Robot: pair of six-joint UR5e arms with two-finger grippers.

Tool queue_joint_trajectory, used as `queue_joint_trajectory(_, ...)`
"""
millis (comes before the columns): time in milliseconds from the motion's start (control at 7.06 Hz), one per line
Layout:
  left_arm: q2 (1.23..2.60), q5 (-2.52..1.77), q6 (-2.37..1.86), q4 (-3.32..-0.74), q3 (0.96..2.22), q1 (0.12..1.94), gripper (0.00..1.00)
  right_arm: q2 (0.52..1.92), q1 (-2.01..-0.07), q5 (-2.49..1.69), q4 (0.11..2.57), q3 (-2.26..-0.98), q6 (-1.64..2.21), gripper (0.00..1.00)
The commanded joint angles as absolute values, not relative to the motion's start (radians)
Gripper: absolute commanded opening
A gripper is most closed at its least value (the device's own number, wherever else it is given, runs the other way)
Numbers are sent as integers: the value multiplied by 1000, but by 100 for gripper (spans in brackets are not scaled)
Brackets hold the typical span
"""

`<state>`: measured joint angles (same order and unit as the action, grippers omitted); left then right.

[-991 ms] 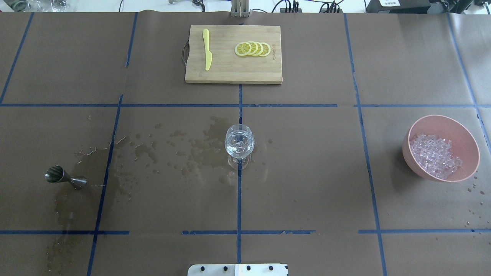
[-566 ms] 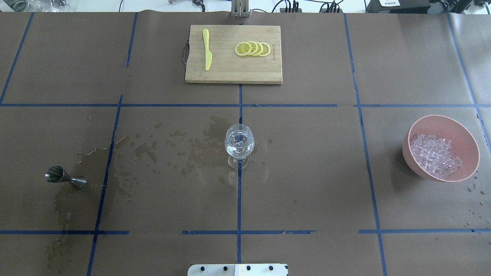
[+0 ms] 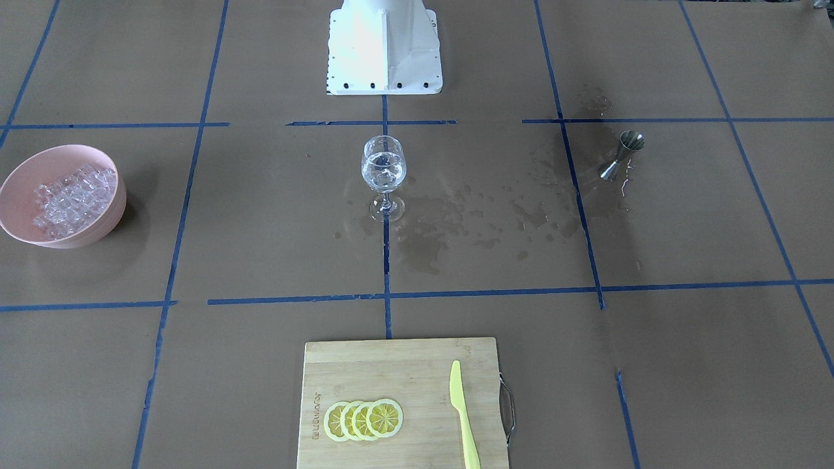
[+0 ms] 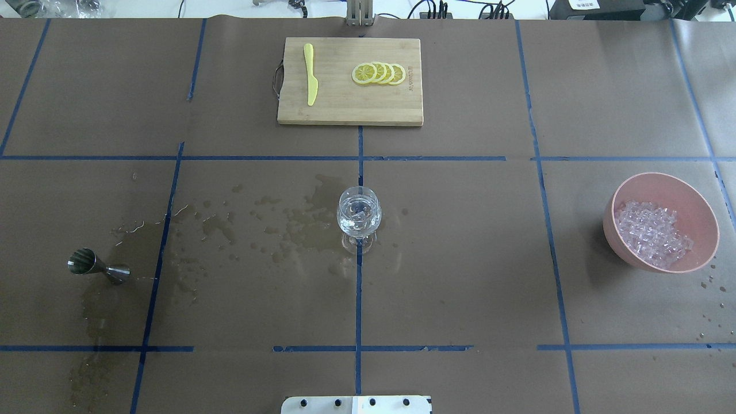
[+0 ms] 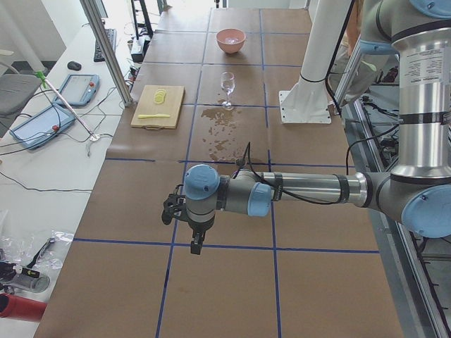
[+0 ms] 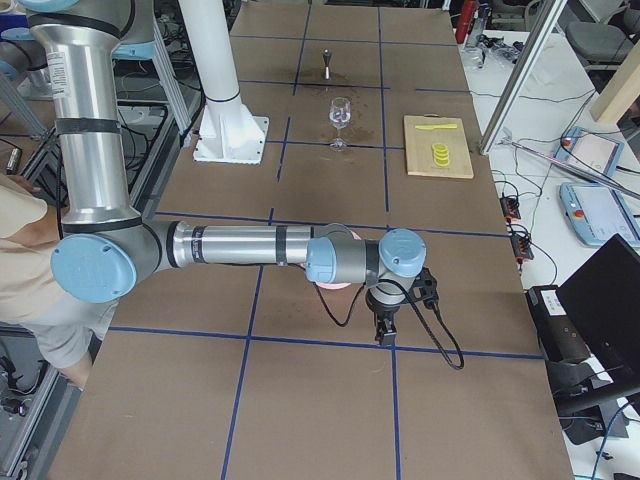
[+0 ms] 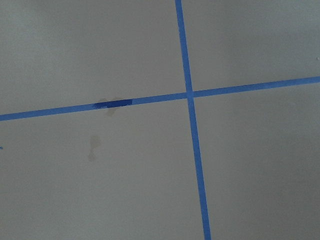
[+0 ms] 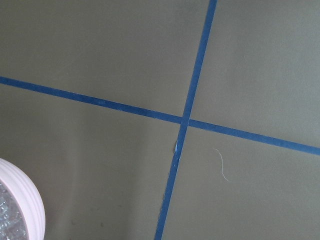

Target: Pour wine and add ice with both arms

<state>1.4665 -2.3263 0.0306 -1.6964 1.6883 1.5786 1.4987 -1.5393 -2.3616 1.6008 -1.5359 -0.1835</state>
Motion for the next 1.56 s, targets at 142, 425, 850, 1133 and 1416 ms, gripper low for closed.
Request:
queue_joint_trajectory(142,1465,-2327,29,-1780,1687,1577,100,1511,-1539,-2437,1594,-1542,-181,100)
queue_joint_trajectory(425,1465,-2329,29,-1783,1689,1577,100,1511,-1536,-2441,1592,-1542,-179,100)
queue_joint_trajectory(850,1465,-2353,31,-1786,1689,1577,100,1506,-1520,-2441,1591,-1548,-181,100)
queue_joint_trajectory(1133,1465,-2355,31,-1786,1690,1577,100,1509,-1520,-2441,1548,-1546,-181,100)
queue_joint_trajectory(1416,1465,-2374,31,-1786,1687,1577,100,1511,-1514,-2441,1508,-1543,-181,100)
